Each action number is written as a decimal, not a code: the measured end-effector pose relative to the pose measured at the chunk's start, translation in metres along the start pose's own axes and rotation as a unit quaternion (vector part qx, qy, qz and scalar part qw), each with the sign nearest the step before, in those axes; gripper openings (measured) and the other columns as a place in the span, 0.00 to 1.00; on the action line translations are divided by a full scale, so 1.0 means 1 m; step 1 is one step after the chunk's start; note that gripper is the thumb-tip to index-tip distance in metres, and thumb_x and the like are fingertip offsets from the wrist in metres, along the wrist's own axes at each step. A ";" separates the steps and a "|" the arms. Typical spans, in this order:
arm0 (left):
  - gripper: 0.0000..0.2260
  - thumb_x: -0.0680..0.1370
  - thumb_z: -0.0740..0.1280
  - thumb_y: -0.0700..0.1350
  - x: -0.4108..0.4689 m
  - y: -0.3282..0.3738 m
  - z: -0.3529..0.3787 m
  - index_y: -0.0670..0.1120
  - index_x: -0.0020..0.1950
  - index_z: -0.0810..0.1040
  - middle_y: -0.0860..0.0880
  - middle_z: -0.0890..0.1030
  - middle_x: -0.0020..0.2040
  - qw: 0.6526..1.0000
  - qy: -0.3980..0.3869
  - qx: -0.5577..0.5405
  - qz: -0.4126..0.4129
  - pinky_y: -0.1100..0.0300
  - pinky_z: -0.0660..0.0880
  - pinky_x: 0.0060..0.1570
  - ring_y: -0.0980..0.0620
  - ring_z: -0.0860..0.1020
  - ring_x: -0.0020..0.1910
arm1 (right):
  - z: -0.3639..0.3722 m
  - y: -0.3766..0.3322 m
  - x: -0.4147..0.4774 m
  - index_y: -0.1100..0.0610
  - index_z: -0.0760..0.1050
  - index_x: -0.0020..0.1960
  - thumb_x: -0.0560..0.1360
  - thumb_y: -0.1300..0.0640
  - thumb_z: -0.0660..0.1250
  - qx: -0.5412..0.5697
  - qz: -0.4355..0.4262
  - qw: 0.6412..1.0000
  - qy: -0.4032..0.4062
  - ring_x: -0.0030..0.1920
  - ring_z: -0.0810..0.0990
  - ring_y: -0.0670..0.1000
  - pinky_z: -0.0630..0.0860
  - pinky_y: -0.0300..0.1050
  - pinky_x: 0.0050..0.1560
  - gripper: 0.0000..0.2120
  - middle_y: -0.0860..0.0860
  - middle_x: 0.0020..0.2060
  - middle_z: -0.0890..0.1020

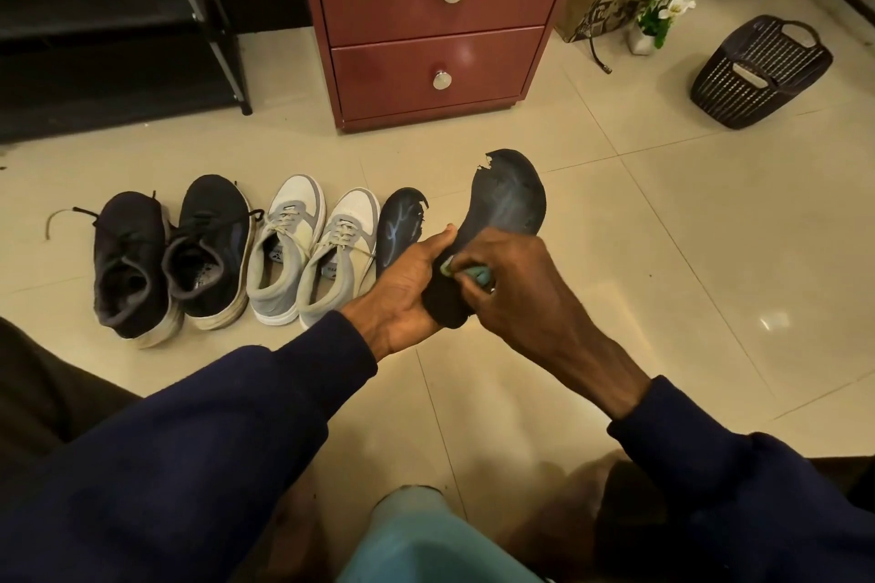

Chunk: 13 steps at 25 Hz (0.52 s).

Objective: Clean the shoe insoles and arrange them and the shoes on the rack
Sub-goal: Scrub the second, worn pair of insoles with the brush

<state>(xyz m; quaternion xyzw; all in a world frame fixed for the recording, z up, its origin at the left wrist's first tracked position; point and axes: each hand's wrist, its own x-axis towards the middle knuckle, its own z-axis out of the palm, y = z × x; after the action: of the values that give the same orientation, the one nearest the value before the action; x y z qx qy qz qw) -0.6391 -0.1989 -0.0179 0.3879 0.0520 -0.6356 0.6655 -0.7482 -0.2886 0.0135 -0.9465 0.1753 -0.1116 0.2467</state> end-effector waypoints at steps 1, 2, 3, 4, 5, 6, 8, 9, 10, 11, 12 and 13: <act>0.14 0.86 0.60 0.50 0.000 0.000 -0.001 0.43 0.54 0.81 0.44 0.85 0.43 1.000 0.006 0.001 -0.001 0.55 0.83 0.38 0.48 0.85 0.38 | 0.000 0.001 0.000 0.58 0.84 0.49 0.72 0.65 0.74 -0.001 -0.019 1.000 -0.020 0.44 0.82 0.53 0.80 0.45 0.48 0.07 0.55 0.45 0.84; 0.14 0.86 0.60 0.50 -0.001 0.000 0.000 0.43 0.55 0.81 0.43 0.86 0.46 1.000 0.006 -0.001 -0.002 0.53 0.84 0.42 0.47 0.85 0.41 | -0.004 0.007 0.004 0.59 0.84 0.48 0.72 0.65 0.74 -0.023 -0.013 1.000 -0.012 0.44 0.82 0.55 0.80 0.47 0.46 0.06 0.56 0.44 0.83; 0.15 0.86 0.59 0.51 -0.001 -0.001 0.002 0.43 0.59 0.81 0.42 0.86 0.51 1.000 0.004 -0.004 -0.002 0.49 0.84 0.49 0.45 0.86 0.46 | -0.010 0.018 0.010 0.60 0.84 0.47 0.72 0.66 0.73 -0.055 0.012 0.998 0.021 0.43 0.82 0.57 0.80 0.49 0.46 0.05 0.58 0.44 0.83; 0.16 0.86 0.59 0.51 -0.001 -0.001 0.003 0.42 0.64 0.79 0.40 0.85 0.57 1.000 -0.006 -0.005 -0.005 0.47 0.82 0.54 0.42 0.85 0.51 | -0.016 0.029 0.014 0.61 0.83 0.47 0.72 0.66 0.74 -0.085 0.044 0.994 0.058 0.43 0.81 0.59 0.79 0.49 0.46 0.05 0.60 0.44 0.83; 0.18 0.86 0.58 0.52 -0.001 -0.002 0.003 0.42 0.68 0.77 0.38 0.83 0.62 1.000 -0.013 -0.006 -0.010 0.46 0.80 0.58 0.40 0.84 0.55 | -0.021 0.039 0.017 0.63 0.83 0.48 0.71 0.66 0.75 -0.103 0.078 0.988 0.087 0.44 0.82 0.60 0.77 0.47 0.46 0.06 0.61 0.45 0.83; 0.19 0.87 0.58 0.52 -0.002 -0.003 0.004 0.42 0.70 0.76 0.38 0.82 0.64 1.000 -0.016 -0.006 -0.012 0.45 0.78 0.60 0.39 0.83 0.57 | -0.023 0.043 0.016 0.63 0.83 0.49 0.71 0.65 0.76 -0.106 0.103 0.984 0.101 0.45 0.82 0.60 0.75 0.44 0.47 0.07 0.61 0.46 0.83; 0.17 0.87 0.59 0.52 -0.001 -0.003 0.002 0.42 0.68 0.78 0.39 0.83 0.62 1.000 -0.009 -0.009 -0.010 0.44 0.80 0.59 0.41 0.84 0.55 | -0.014 0.031 0.010 0.61 0.84 0.50 0.71 0.65 0.75 -0.073 0.090 0.989 0.088 0.46 0.82 0.57 0.74 0.42 0.48 0.07 0.58 0.47 0.83; 0.16 0.86 0.60 0.51 -0.001 -0.003 0.000 0.43 0.63 0.80 0.40 0.85 0.57 1.000 -0.003 -0.010 -0.008 0.46 0.83 0.55 0.43 0.85 0.51 | -0.006 0.019 0.005 0.59 0.84 0.49 0.72 0.65 0.74 -0.044 0.059 0.995 0.061 0.46 0.82 0.54 0.76 0.42 0.48 0.07 0.56 0.46 0.84; 0.15 0.86 0.60 0.51 -0.001 -0.004 -0.003 0.43 0.57 0.82 0.42 0.86 0.50 1.000 0.005 -0.005 -0.006 0.49 0.84 0.48 0.46 0.86 0.45 | 0.000 0.006 0.000 0.59 0.84 0.49 0.72 0.65 0.74 -0.015 0.026 0.999 0.024 0.45 0.82 0.53 0.77 0.42 0.48 0.07 0.55 0.46 0.84; 0.15 0.86 0.61 0.51 0.000 -0.004 -0.005 0.44 0.52 0.83 0.44 0.86 0.44 1.000 0.012 0.004 -0.004 0.53 0.84 0.42 0.48 0.85 0.41 | 0.004 -0.001 -0.003 0.60 0.85 0.49 0.72 0.65 0.74 0.000 -0.002 1.000 -0.008 0.44 0.82 0.54 0.78 0.42 0.48 0.07 0.56 0.45 0.84; 0.15 0.86 0.61 0.51 0.000 -0.004 -0.005 0.44 0.51 0.83 0.44 0.86 0.43 1.000 0.013 0.007 -0.003 0.54 0.83 0.41 0.48 0.85 0.39 | 0.003 -0.002 -0.003 0.60 0.85 0.48 0.72 0.65 0.74 -0.010 -0.018 1.000 -0.019 0.43 0.82 0.55 0.78 0.43 0.46 0.06 0.57 0.44 0.84; 0.14 0.86 0.60 0.51 0.001 -0.004 -0.004 0.44 0.54 0.83 0.44 0.86 0.46 1.000 0.013 0.006 -0.002 0.53 0.84 0.44 0.47 0.86 0.42 | -0.001 0.004 0.001 0.60 0.84 0.47 0.72 0.65 0.73 -0.038 -0.013 0.999 -0.004 0.43 0.82 0.57 0.78 0.45 0.45 0.05 0.58 0.44 0.83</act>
<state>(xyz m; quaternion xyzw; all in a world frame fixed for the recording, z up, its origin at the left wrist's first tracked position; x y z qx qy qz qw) -0.6412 -0.1969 -0.0225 0.3999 0.0577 -0.6321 0.6612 -0.7482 -0.2928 0.0123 -0.9578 0.1659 -0.1044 0.2102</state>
